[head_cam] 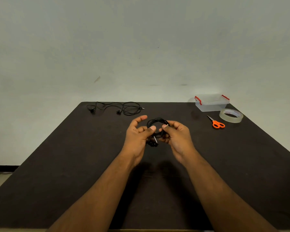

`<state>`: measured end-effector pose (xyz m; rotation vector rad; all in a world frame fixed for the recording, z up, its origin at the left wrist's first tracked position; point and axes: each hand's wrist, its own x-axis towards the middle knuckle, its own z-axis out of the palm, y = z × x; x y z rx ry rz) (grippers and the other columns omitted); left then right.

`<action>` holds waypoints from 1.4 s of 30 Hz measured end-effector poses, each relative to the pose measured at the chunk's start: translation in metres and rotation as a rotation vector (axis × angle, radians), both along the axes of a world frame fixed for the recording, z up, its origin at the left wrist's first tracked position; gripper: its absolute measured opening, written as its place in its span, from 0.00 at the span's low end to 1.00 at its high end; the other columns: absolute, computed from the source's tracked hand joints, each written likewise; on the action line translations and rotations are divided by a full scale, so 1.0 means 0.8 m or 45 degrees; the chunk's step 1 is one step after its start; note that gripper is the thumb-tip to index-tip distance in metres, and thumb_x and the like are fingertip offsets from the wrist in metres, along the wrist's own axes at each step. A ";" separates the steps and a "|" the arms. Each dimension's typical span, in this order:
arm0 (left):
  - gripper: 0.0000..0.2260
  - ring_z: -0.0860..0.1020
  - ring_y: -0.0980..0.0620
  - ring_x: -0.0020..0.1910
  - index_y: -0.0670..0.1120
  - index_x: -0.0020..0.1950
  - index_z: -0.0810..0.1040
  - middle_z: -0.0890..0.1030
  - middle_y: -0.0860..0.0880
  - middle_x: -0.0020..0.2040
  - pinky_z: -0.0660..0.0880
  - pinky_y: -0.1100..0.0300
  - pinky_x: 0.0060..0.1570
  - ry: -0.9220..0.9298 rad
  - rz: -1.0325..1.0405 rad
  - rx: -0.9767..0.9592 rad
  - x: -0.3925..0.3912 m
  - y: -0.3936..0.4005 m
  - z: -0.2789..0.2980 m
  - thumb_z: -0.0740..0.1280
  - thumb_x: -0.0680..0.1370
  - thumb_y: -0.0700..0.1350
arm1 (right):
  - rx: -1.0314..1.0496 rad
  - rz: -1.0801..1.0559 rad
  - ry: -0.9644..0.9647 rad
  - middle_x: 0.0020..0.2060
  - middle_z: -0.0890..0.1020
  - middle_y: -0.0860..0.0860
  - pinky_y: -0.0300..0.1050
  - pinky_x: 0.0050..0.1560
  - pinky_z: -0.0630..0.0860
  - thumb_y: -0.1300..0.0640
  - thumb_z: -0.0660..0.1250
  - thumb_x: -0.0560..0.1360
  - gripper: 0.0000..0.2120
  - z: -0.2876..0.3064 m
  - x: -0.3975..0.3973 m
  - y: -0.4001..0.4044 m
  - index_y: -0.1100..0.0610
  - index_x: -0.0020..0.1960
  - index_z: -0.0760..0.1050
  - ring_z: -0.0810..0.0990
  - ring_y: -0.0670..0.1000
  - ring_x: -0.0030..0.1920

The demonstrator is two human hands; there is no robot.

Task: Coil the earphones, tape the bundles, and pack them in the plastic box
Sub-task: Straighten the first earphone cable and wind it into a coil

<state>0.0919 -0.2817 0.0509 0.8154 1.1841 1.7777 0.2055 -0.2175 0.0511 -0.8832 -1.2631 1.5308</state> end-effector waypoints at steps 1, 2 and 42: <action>0.18 0.81 0.53 0.37 0.47 0.63 0.73 0.81 0.51 0.32 0.77 0.59 0.40 0.039 0.057 -0.010 0.000 0.001 -0.002 0.70 0.75 0.34 | 0.051 -0.043 -0.048 0.37 0.82 0.53 0.42 0.36 0.78 0.64 0.66 0.76 0.05 -0.001 -0.001 0.000 0.59 0.52 0.78 0.80 0.47 0.36; 0.18 0.82 0.52 0.38 0.46 0.62 0.74 0.82 0.49 0.34 0.78 0.59 0.41 0.067 0.114 -0.024 0.001 0.001 -0.003 0.71 0.74 0.34 | 0.110 -0.072 -0.094 0.37 0.82 0.52 0.41 0.35 0.78 0.64 0.68 0.75 0.06 -0.002 -0.002 0.000 0.59 0.52 0.78 0.81 0.45 0.35; 0.09 0.81 0.55 0.38 0.49 0.47 0.84 0.83 0.52 0.38 0.80 0.55 0.41 1.488 0.240 -0.643 -0.047 0.066 -0.058 0.66 0.75 0.51 | 0.980 0.039 -1.318 0.54 0.81 0.46 0.54 0.58 0.74 0.45 0.60 0.78 0.17 -0.078 -0.010 0.082 0.45 0.66 0.74 0.76 0.51 0.56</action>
